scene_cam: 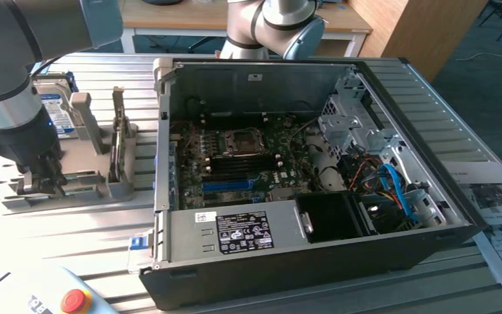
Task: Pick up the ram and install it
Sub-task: 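Pick up the ram and move it above insertion slot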
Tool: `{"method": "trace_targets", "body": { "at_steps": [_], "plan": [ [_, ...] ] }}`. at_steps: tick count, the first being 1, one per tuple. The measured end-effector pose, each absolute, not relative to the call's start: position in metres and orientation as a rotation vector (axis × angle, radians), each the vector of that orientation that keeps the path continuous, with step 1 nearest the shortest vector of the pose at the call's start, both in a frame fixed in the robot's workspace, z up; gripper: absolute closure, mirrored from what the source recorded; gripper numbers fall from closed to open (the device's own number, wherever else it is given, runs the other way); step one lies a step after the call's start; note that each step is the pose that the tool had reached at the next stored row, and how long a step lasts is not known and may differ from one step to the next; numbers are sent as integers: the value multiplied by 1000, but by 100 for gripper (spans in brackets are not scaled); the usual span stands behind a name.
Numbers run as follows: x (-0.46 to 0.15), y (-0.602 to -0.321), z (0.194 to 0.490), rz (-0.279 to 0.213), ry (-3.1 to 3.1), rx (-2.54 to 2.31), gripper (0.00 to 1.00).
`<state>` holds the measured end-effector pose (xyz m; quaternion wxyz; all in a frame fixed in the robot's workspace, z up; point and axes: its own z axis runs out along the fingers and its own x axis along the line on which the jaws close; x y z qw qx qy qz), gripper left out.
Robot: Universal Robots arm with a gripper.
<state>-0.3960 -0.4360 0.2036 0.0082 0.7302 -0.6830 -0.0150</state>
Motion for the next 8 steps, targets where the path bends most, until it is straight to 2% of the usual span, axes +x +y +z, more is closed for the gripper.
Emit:
{"method": "trace_targets", "body": {
  "at_steps": [8],
  "plan": [
    [-396,-436,198,-47,-2135,2282,69]
  ]
}}
